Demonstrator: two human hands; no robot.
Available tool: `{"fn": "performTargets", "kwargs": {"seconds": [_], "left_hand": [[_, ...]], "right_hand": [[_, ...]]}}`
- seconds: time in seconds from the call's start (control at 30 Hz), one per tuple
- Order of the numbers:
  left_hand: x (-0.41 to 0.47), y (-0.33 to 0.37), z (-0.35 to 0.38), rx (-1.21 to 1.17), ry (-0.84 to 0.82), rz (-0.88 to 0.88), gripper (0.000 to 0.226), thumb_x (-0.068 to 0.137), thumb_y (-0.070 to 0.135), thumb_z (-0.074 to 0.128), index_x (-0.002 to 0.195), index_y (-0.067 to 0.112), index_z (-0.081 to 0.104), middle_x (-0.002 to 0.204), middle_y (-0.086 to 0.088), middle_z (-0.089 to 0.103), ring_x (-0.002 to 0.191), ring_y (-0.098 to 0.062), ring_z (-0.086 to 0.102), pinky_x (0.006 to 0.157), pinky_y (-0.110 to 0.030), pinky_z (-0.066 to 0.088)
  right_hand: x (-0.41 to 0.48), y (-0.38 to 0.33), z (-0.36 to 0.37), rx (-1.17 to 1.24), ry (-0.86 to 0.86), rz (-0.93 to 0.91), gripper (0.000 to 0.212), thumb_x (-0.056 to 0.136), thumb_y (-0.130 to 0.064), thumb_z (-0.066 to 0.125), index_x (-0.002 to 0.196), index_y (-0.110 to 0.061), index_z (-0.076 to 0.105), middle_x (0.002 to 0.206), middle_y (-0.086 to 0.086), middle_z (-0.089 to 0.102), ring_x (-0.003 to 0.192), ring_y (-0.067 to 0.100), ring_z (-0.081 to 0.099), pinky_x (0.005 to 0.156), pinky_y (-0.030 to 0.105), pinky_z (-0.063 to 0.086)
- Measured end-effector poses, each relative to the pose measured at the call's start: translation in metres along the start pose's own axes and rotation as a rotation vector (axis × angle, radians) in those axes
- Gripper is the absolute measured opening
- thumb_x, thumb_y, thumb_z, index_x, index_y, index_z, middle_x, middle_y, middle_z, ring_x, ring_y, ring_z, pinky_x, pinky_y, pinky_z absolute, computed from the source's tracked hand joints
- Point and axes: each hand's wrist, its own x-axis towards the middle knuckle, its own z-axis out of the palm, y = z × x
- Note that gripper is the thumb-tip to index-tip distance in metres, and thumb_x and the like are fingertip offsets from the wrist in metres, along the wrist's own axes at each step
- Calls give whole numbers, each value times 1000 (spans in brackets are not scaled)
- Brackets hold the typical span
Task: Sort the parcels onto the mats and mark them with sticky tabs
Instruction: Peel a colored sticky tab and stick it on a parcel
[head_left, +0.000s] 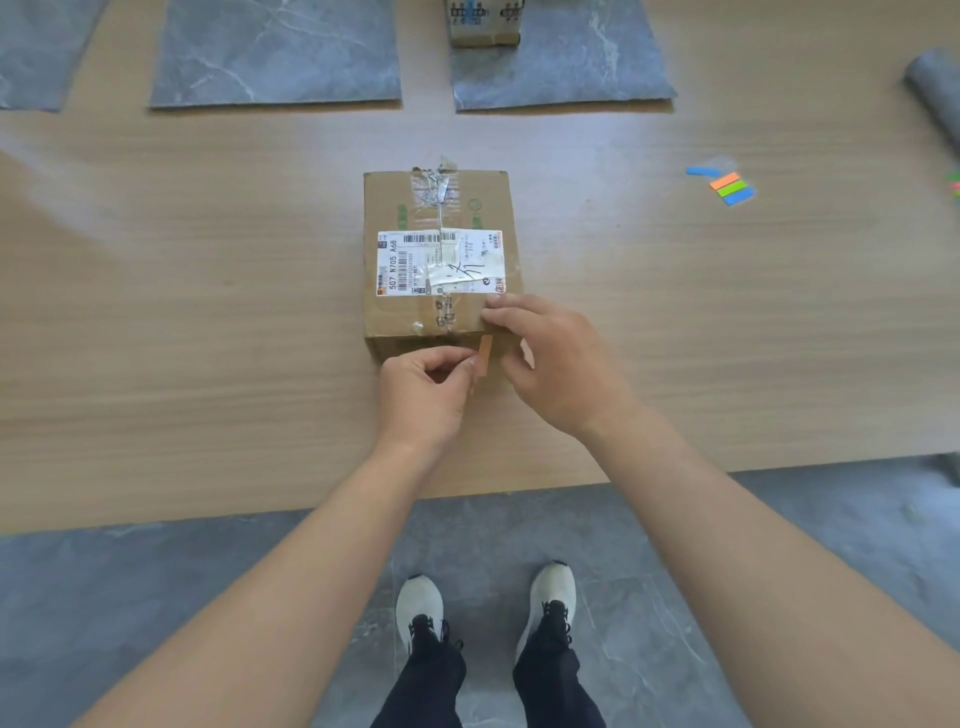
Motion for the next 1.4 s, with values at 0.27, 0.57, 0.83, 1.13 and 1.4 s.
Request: {"fn": "performTargets", "kwargs": {"seconds": [0.27, 0.57, 0.83, 1.13, 1.4], "left_hand": [[7, 1, 6, 22, 49, 2, 13, 85, 14, 76, 72, 17, 77, 58, 2, 66, 55, -9, 55, 61, -24, 47], [7, -1, 10, 62, 107, 6, 9, 84, 16, 79, 75, 14, 78, 60, -1, 70, 55, -8, 59, 61, -24, 50], [12, -13, -35, 150, 253, -165, 9, 75, 29, 73, 70, 22, 78, 63, 3, 73, 67, -18, 73, 78, -37, 61], [31, 27, -68, -239, 306, -193, 23, 97, 18, 50, 106, 10, 70, 105, -14, 74, 100, -22, 73, 92, -32, 58], [31, 45, -61, -312, 132, -254, 45, 104, 40, 29, 113, 22, 70, 100, 14, 76, 97, -10, 67, 85, -28, 50]], "right_hand": [[10, 1, 5, -36, 98, 20, 21, 82, -22, 79, 102, -16, 81, 115, -5, 75, 104, 21, 71, 76, 40, 60], [14, 5, 15, -142, 193, -37, 7, 85, -25, 78, 89, -19, 77, 98, -8, 74, 89, 24, 71, 58, 31, 51], [13, 14, 28, -199, 329, -109, 13, 79, -21, 80, 90, -17, 74, 91, -5, 72, 81, 26, 65, 50, 33, 51], [15, 8, 44, -328, 414, -88, 24, 68, -7, 78, 77, -16, 59, 80, -3, 60, 73, 23, 51, 56, 31, 38], [16, -19, 6, 842, 298, 784, 31, 101, -47, 55, 112, -23, 71, 107, -14, 67, 102, 5, 59, 96, 27, 48]]}}
